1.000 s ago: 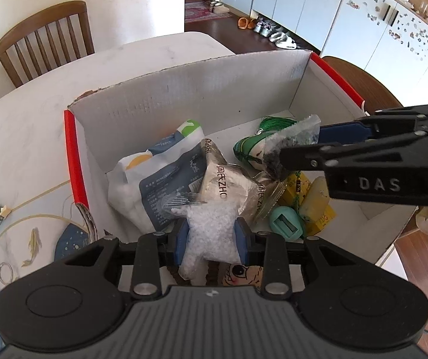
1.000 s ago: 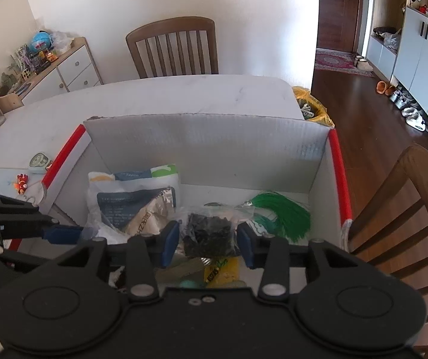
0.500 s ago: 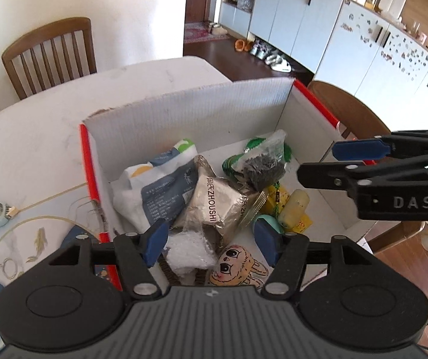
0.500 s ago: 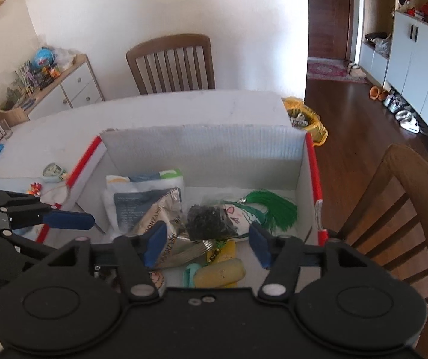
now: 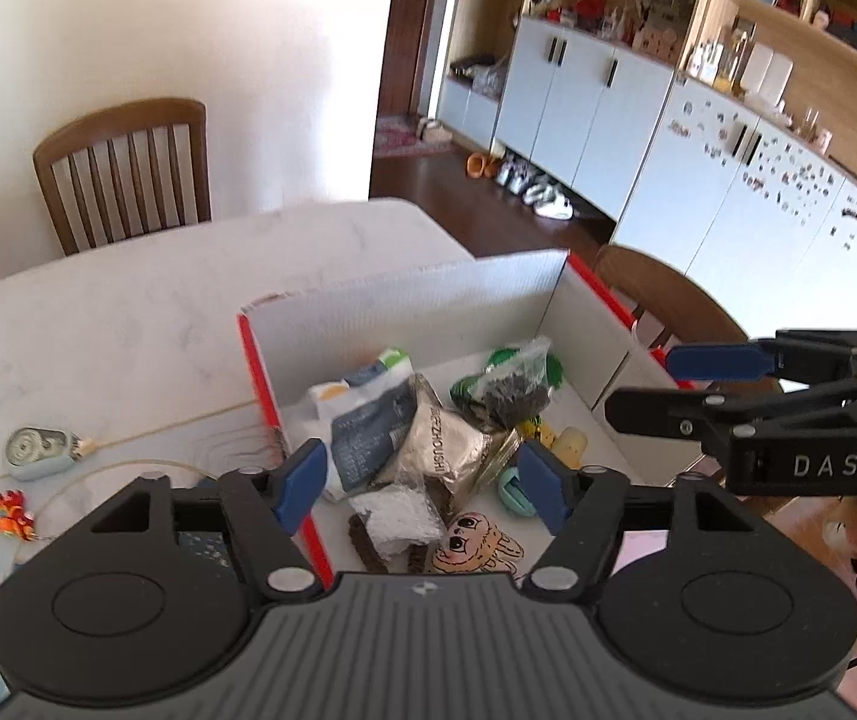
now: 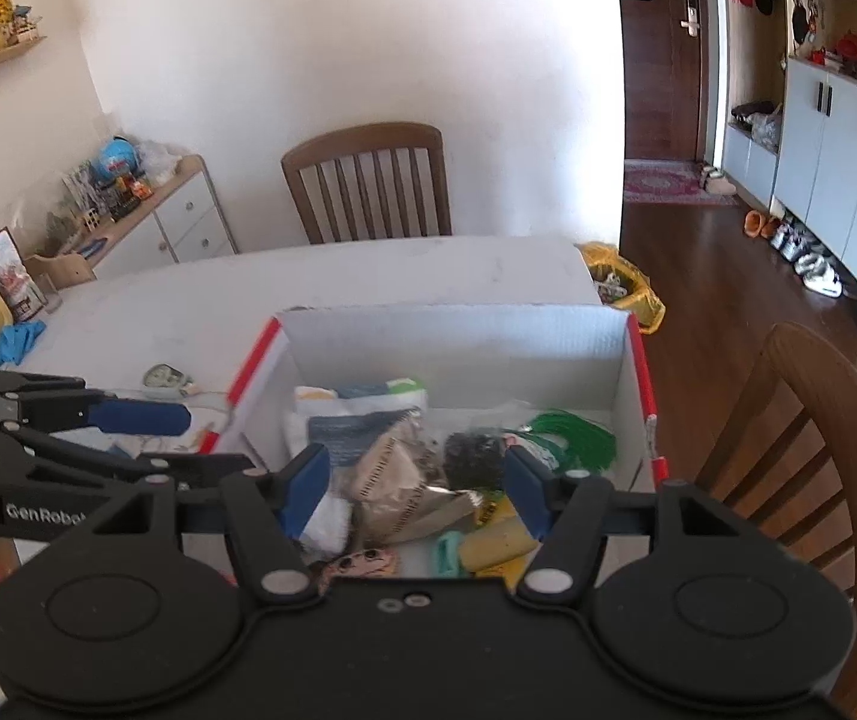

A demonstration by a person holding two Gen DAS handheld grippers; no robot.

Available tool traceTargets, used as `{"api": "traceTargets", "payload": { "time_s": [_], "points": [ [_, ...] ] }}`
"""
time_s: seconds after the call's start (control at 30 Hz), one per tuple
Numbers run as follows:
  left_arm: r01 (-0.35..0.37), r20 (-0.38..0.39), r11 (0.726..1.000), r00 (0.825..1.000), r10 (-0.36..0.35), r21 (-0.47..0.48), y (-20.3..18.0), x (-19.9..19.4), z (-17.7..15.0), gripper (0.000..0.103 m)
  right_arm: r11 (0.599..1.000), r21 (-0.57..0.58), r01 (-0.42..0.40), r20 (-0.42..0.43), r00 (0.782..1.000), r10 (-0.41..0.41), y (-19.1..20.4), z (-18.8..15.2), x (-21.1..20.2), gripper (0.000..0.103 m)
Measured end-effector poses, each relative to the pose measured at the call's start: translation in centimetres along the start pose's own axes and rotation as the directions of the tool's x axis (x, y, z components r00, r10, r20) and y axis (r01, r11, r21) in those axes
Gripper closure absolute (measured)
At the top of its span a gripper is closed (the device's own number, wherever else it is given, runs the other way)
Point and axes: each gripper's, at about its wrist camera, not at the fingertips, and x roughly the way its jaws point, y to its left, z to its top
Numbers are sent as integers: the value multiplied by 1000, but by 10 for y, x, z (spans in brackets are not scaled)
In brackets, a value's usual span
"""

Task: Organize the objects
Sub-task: 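Move both grippers back to the tape dispenser and dragon keychain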

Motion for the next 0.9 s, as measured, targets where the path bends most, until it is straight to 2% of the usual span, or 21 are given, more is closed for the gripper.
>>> {"api": "traceTargets", "payload": {
  "time_s": [0.2,0.33,0.47,0.77,0.9],
  "points": [
    [-3,41,1000,999,3,2,14,-26,-1,25,1000,29,-12,31,999,12,17,-2,-11,28],
    [-17,64,1000,998,15,18,25,-41,-4,23,997,62,-38,35,999,36,29,-1,-14,26],
    [-13,77,1000,997,12,18,39,-54,-7,20,996,79,-41,47,998,37,43,-1,-15,18],
    [-21,90,1000,996,20,18,77,-73,-14,19,996,86,-40,59,998,35,83,2,-7,6],
    [-42,98,999,994,40,15,95,-79,-17,17,996,78,-41,57,998,37,102,5,0,4]
  ]
}}
